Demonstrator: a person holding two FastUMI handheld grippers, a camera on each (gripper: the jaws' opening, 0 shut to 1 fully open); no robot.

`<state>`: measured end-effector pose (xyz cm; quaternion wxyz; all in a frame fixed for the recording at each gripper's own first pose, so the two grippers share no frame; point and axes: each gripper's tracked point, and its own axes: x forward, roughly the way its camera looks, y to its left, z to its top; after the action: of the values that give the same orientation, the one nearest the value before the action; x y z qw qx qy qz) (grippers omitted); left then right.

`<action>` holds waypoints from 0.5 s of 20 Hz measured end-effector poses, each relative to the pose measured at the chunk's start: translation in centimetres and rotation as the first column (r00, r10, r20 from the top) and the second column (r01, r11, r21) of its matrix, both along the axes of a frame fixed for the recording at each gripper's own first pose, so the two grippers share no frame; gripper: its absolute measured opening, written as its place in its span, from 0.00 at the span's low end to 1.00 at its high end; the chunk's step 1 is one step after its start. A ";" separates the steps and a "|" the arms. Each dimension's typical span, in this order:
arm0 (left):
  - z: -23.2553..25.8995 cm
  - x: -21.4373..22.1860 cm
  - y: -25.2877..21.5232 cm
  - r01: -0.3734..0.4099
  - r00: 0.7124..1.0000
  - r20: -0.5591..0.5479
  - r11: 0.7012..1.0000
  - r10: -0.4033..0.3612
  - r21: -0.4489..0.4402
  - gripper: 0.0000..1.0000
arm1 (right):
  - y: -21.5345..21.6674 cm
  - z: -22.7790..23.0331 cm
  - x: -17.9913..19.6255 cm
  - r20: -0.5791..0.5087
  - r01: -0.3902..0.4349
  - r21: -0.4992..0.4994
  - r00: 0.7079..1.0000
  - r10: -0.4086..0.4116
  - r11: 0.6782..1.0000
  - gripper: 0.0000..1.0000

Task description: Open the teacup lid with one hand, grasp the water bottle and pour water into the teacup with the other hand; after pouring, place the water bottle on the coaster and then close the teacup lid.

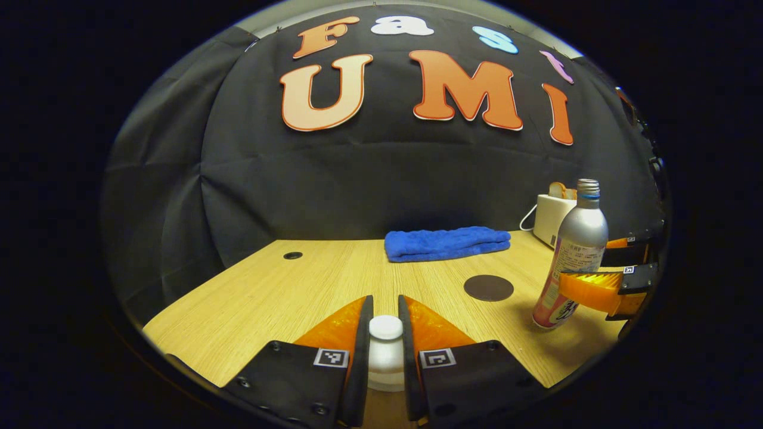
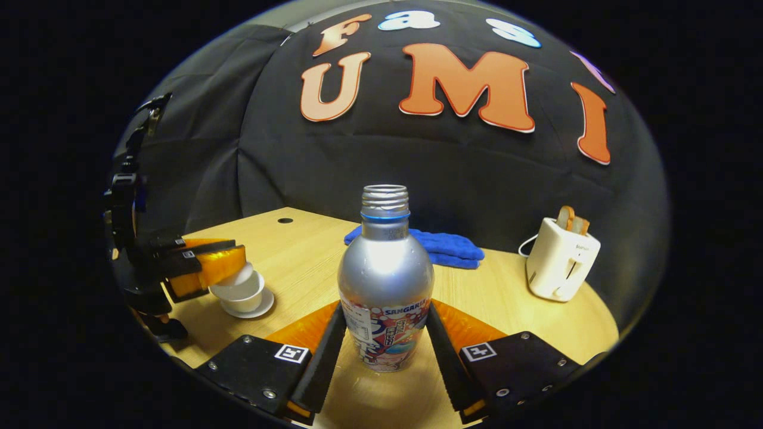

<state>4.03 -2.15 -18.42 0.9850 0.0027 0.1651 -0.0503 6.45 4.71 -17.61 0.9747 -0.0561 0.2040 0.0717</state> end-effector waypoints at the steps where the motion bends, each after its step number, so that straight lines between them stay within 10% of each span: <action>1: 0.2 -0.2 0.1 -0.004 1.000 0.010 1.000 0.004 -0.003 0.29 | -0.1 0.5 0.0 0.014 -0.006 -0.041 1.000 0.006 0.999 0.78; 10: 3.4 -1.8 4.3 -0.058 0.995 0.075 0.998 0.058 -0.009 0.29 | 1.3 2.1 0.6 0.079 -0.055 -0.393 0.993 0.093 0.918 0.78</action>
<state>2.27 2.11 -15.01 0.9916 -0.0033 0.1276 -0.0220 7.01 6.02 -15.46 0.9493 -0.2600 0.1650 0.0639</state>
